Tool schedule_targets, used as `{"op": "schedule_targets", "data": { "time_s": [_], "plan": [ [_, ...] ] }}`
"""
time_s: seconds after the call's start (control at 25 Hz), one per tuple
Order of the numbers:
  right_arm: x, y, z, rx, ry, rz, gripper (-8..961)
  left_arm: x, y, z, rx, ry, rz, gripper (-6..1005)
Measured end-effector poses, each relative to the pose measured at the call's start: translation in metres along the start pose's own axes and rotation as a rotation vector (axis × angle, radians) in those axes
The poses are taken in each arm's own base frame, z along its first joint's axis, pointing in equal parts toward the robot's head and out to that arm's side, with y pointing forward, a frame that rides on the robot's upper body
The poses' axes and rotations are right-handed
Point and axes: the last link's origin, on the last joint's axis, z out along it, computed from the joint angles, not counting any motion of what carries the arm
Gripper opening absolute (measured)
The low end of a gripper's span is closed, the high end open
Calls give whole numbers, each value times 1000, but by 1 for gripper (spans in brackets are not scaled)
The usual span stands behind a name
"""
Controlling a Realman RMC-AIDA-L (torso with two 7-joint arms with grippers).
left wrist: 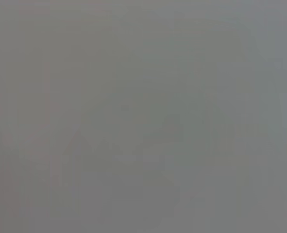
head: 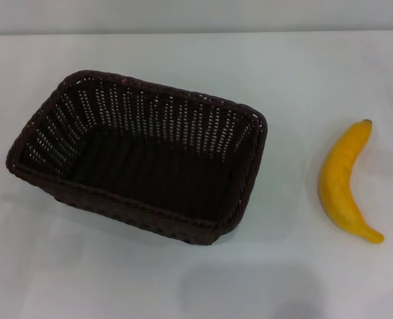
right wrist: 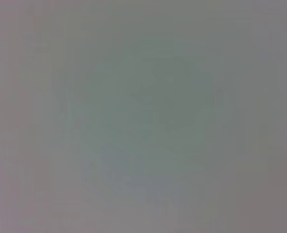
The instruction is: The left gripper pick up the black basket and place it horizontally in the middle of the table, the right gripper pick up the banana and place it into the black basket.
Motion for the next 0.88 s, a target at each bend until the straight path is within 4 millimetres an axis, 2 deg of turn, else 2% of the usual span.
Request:
{"op": "schedule_targets", "data": {
  "time_s": [0.68, 0.88],
  "plan": [
    [2, -4, -4, -2, 10, -15, 859, -7, 10, -6, 3, -15, -50, 885],
    [1, -4, -6, -12, -1, -20, 859, -7, 11, -14, 0, -15, -64, 883]
  ]
}}
